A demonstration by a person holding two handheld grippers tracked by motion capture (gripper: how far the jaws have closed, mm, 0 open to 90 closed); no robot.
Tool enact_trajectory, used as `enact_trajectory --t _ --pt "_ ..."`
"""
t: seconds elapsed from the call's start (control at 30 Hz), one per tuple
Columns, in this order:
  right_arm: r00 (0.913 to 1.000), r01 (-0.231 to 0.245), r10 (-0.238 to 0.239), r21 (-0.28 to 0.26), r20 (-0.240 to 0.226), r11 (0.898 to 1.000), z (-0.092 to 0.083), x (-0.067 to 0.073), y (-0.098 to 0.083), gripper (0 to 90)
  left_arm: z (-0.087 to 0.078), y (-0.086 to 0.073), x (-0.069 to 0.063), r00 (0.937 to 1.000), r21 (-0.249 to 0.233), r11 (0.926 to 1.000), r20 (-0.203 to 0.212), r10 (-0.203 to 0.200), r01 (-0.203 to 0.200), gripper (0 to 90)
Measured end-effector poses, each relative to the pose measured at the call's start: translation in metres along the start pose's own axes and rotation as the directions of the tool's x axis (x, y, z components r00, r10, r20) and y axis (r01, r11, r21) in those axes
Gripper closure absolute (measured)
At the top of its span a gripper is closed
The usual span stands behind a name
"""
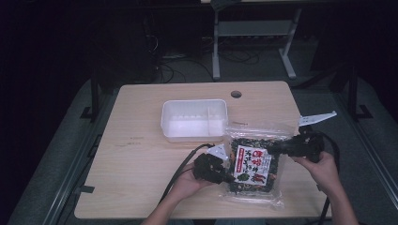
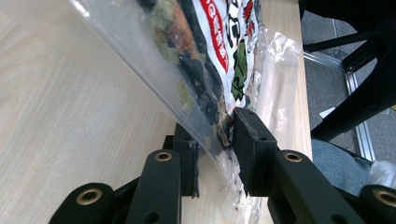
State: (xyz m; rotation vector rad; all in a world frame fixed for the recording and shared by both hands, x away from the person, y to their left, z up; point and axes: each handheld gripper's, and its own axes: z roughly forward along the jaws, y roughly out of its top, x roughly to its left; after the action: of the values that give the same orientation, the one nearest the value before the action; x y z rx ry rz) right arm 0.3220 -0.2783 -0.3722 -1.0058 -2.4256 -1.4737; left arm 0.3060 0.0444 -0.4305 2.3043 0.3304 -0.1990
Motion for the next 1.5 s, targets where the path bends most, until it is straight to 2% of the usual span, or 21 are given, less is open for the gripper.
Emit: enact_trajectory --t 0.03,0.07,0.1,0.13,0.23,0.43,0.53,0.6,0.67,0.7,0.8,0.97,1.0,1.03,1.23,1.5 --pt "0.9995 0.007 -0.007 -0.006 -0.030 1.000 -0.003 0.002 0.002 69.1 -0.002 0.000 0.001 1.0000 -0.004 1.0000 -0.008 0.002 -0.002 70.6" --pt "0.9995 0.007 -0.007 -0.006 -0.030 1.000 -0.003 0.002 0.002 69.1 -0.002 0.000 0.001 1.0000 -0.004 1.0000 -0.008 0.002 -0.002 69.7" --pt "0.9982 0.014 -0.015 -0.018 -0.059 1.000 -0.007 0.004 0.004 73.5 -0.005 0.000 0.001 0.9994 -0.014 0.9999 -0.036 0.000 0.000 67.3" --pt "0.9969 0.018 -0.020 -0.028 -0.076 0.999 -0.009 0.005 0.005 74.5 -0.006 0.000 0.001 0.9992 -0.018 0.9998 -0.041 -0.003 0.003 65.0" --pt "0.9939 0.043 -0.048 -0.046 -0.099 0.998 -0.012 0.012 0.006 76.7 -0.010 -0.001 0.002 0.9979 -0.029 0.9995 -0.063 -0.015 0.013 58.9" --pt "0.9918 0.103 -0.107 -0.062 -0.071 0.993 -0.021 0.030 0.011 77.5 -0.025 -0.005 0.003 0.9944 -0.060 0.9980 -0.102 -0.027 0.021 52.0" --pt "0.9912 0.125 -0.127 -0.067 -0.036 0.990 -0.028 0.039 0.014 77.6 -0.033 -0.006 0.001 0.9918 -0.069 0.9976 -0.126 -0.021 0.012 50.4" --pt "0.9909 0.132 -0.134 -0.077 -0.014 0.988 -0.033 0.043 0.016 77.7 -0.038 -0.008 -0.001 0.9896 -0.058 0.9983 -0.143 -0.012 0.004 49.4" --pt "0.9919 0.127 -0.127 -0.091 0.006 0.988 -0.037 0.045 0.017 77.6 -0.039 -0.010 -0.001 0.9881 -0.054 0.9985 -0.154 -0.012 0.004 47.5" --pt "0.9923 0.124 -0.123 -0.102 0.018 0.987 -0.039 0.046 0.018 77.6 -0.042 -0.014 -0.002 0.9848 -0.038 0.9993 -0.174 -0.007 0.000 46.7" --pt "0.9926 0.115 -0.109 -0.128 0.053 0.985 -0.045 0.048 0.020 77.6 -0.047 -0.020 -0.004 0.9803 -0.028 0.9996 -0.198 -0.005 -0.001 42.5" --pt "0.9903 0.117 -0.104 -0.152 0.093 0.981 -0.050 0.052 0.026 77.6 -0.056 -0.029 -0.008 0.9709 -0.006 0.9999 -0.239 0.008 -0.010 39.4" --pt "0.9897 0.118 -0.104 -0.154 0.099 0.981 -0.050 0.054 0.028 77.6 -0.056 -0.029 -0.008 0.9709 -0.006 0.9999 -0.239 0.008 -0.010 37.9" --pt "0.9888 0.122 -0.106 -0.157 0.104 0.980 -0.050 0.055 0.030 77.6 -0.059 -0.032 -0.009 0.9674 0.007 0.9999 -0.253 0.013 -0.011 36.6" --pt "0.9863 0.131 -0.110 -0.175 0.123 0.976 -0.048 0.063 0.042 77.6 -0.070 -0.044 -0.009 0.9581 0.016 0.9998 -0.286 0.017 -0.013 33.1" --pt "0.9823 0.147 -0.122 -0.181 0.142 0.973 -0.038 0.069 0.059 77.6 -0.086 -0.065 -0.005 0.9504 0.015 0.9997 -0.311 -0.012 0.018 31.5"
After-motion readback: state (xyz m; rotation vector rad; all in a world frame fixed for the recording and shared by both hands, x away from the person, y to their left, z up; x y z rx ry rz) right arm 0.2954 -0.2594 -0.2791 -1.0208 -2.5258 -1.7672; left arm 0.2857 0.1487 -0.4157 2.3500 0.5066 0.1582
